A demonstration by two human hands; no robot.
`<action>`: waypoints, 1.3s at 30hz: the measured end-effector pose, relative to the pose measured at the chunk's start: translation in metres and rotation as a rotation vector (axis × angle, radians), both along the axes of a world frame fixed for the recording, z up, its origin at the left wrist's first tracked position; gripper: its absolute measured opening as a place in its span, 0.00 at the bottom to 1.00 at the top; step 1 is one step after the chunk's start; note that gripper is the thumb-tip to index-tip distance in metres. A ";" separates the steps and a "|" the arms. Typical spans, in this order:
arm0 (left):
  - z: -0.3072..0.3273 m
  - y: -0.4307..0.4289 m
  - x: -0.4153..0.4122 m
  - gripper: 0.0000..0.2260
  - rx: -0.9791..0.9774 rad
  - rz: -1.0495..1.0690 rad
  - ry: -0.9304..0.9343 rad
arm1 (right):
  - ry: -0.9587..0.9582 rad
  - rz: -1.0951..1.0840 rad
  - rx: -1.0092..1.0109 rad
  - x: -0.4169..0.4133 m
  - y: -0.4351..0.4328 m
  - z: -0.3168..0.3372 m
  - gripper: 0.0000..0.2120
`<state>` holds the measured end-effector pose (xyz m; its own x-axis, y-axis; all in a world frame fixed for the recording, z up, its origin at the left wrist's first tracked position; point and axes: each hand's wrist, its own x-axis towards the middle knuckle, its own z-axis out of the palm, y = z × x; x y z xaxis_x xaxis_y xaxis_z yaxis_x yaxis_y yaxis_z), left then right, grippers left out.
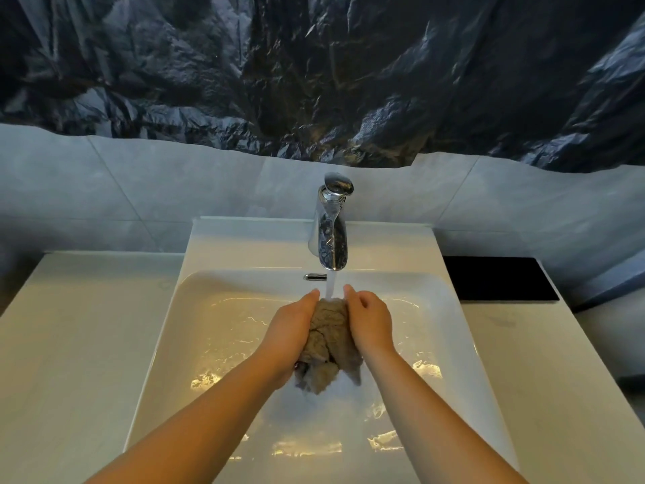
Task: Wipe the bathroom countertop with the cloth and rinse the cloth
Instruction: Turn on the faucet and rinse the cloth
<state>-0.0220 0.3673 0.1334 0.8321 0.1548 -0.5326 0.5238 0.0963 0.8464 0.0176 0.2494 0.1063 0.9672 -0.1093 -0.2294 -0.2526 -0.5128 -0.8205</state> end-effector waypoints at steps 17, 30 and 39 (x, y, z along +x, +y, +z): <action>0.005 0.029 0.005 0.13 0.035 0.019 -0.007 | -0.039 -0.041 0.423 -0.039 0.019 0.028 0.14; -0.006 -0.016 0.003 0.20 0.400 -0.007 -0.153 | -0.116 -0.097 0.307 -0.025 0.027 0.004 0.16; -0.006 0.012 0.003 0.21 0.360 0.071 -0.151 | -0.095 -0.049 0.020 0.008 -0.018 0.009 0.10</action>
<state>-0.0190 0.3797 0.1273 0.8774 0.3691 -0.3065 0.3937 -0.1888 0.8996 0.0260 0.2312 0.1149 0.9782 -0.1535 -0.1396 -0.1977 -0.4852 -0.8517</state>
